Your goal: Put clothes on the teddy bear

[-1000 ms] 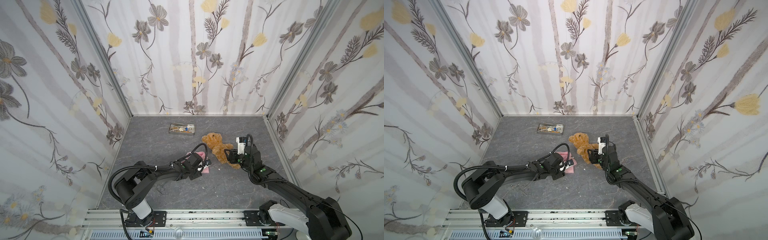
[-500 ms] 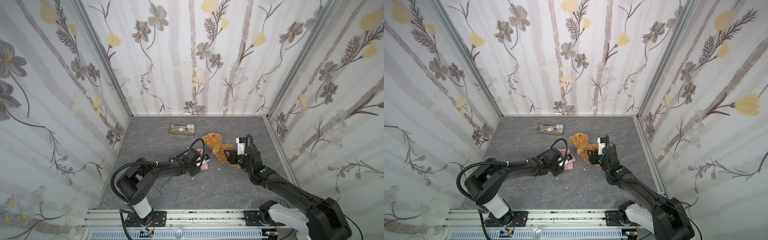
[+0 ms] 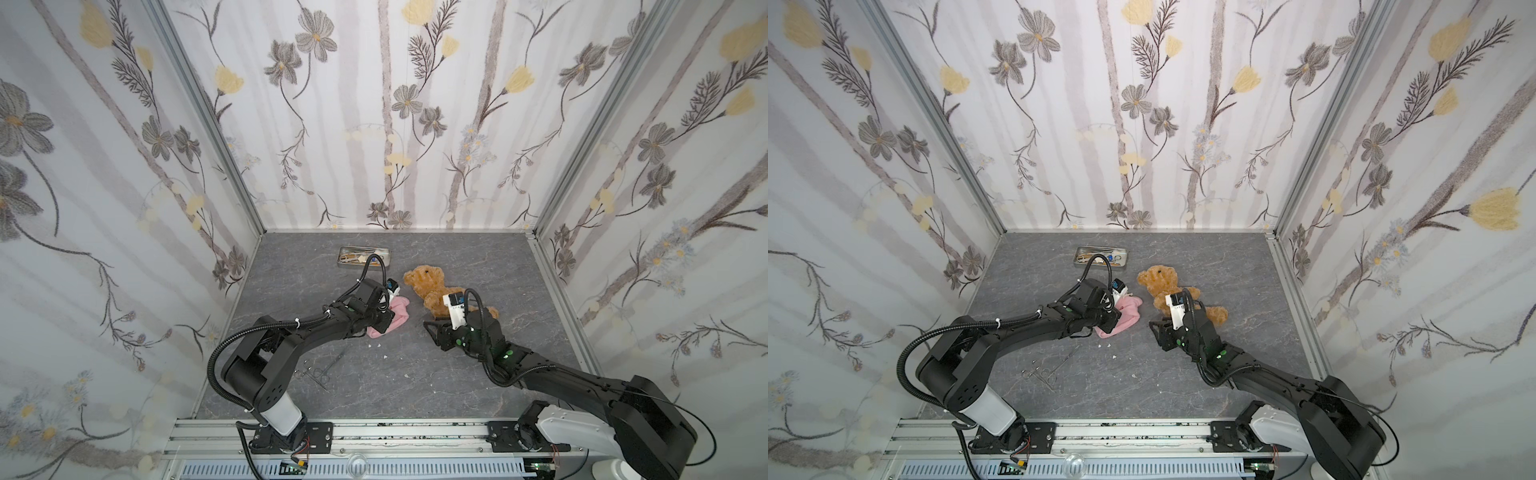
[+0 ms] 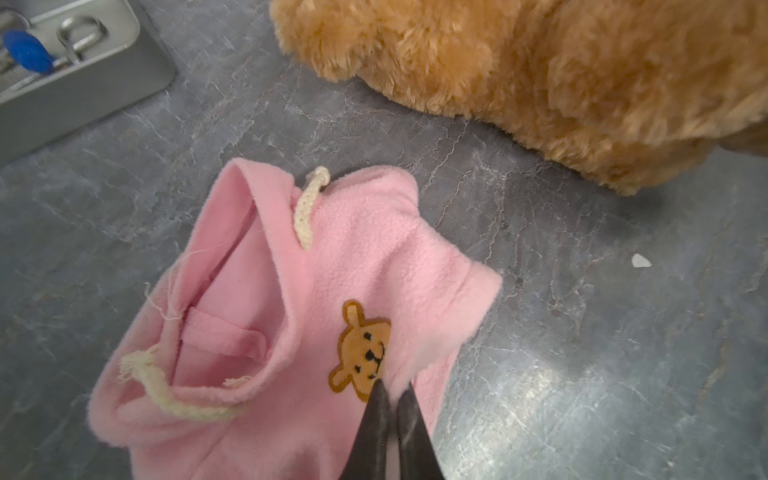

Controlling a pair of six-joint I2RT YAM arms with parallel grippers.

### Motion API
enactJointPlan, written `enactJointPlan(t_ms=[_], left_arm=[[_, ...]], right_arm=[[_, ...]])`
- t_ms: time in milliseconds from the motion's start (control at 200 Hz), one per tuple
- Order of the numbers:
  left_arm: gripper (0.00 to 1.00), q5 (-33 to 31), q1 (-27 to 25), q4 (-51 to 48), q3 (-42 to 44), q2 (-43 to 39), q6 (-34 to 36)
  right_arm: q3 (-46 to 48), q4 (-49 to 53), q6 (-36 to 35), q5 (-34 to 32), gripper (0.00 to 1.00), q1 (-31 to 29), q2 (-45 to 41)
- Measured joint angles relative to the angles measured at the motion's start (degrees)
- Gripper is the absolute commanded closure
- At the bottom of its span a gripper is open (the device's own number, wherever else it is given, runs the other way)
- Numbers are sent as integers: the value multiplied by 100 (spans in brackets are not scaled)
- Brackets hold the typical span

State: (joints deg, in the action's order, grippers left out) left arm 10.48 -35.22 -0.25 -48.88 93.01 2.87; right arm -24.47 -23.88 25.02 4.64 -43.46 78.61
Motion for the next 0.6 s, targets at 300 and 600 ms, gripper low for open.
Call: enactJointPlan(t_ms=[300, 600], left_arm=[[100, 623, 181, 92, 321, -431, -903], [100, 774, 223, 136, 564, -645, -955]], right_arm=[[-356, -1305, 173, -664, 46, -721, 2157], [-1086, -2306, 168, -822, 80, -619, 3580]])
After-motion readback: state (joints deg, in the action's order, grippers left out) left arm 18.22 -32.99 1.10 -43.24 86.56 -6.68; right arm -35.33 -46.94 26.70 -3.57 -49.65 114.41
